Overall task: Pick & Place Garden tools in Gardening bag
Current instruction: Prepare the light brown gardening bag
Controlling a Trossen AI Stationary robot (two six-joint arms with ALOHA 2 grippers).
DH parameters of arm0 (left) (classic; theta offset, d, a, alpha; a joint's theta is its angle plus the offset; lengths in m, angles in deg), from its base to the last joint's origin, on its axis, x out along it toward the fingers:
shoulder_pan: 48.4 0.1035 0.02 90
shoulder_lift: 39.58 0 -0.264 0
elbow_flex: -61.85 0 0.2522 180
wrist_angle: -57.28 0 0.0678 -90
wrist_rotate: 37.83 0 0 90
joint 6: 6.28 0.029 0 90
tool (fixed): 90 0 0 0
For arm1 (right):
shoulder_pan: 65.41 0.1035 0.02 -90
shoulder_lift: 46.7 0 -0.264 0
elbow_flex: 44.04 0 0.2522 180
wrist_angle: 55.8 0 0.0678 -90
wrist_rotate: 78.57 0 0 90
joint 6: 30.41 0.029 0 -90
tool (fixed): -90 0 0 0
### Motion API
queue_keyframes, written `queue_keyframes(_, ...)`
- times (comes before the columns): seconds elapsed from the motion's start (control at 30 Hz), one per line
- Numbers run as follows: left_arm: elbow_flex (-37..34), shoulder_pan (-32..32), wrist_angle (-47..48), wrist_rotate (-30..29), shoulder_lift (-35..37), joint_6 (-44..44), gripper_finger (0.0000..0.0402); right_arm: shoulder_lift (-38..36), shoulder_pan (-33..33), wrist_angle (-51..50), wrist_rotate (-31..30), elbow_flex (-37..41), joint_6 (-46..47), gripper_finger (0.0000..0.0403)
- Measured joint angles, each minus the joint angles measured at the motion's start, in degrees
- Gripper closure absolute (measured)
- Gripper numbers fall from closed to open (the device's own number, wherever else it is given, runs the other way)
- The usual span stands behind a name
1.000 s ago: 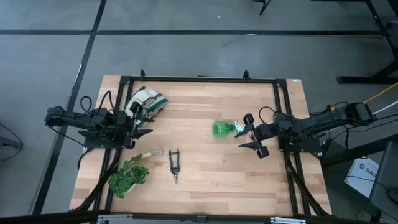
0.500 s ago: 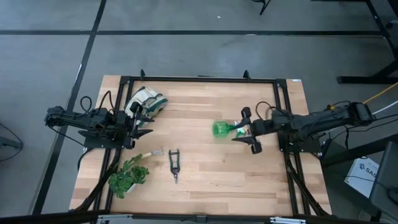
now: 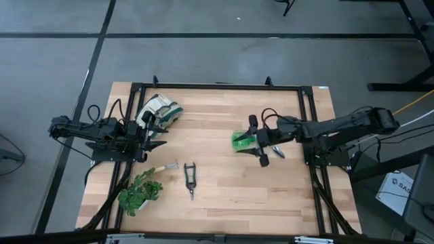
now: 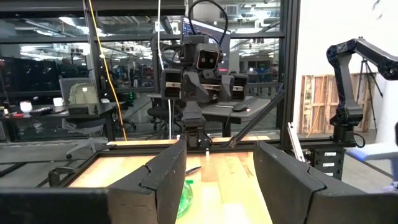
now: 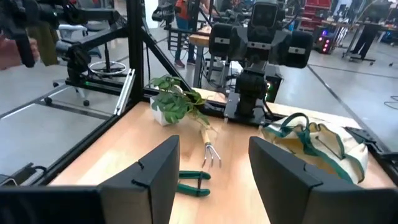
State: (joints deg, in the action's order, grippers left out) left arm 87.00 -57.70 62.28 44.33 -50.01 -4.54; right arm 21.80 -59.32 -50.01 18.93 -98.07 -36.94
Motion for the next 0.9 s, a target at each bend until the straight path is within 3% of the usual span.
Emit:
queue_keyframes(0.27,0.01,0.02,-0.51,-0.03,0.00,0.59,0.0219,4.41,0.00,2.47,-0.94,-0.60,-0.34,0.0208)
queue_keyframes(0.57,0.01,0.01,-1.54,0.65,0.00,6.55,0.0219,6.99,-2.15,5.00,-15.10,-0.60,-0.37,0.0208)
queue_keyframes(0.8,0.01,0.02,-5.02,4.34,0.02,5.85,0.0219,7.34,-6.55,5.03,-16.49,-0.60,-0.13,0.0208)
queue_keyframes(0.9,0.01,-0.01,-4.69,2.66,-0.14,5.67,0.0219,7.34,-8.30,4.87,-16.49,-0.60,-0.10,0.0208)
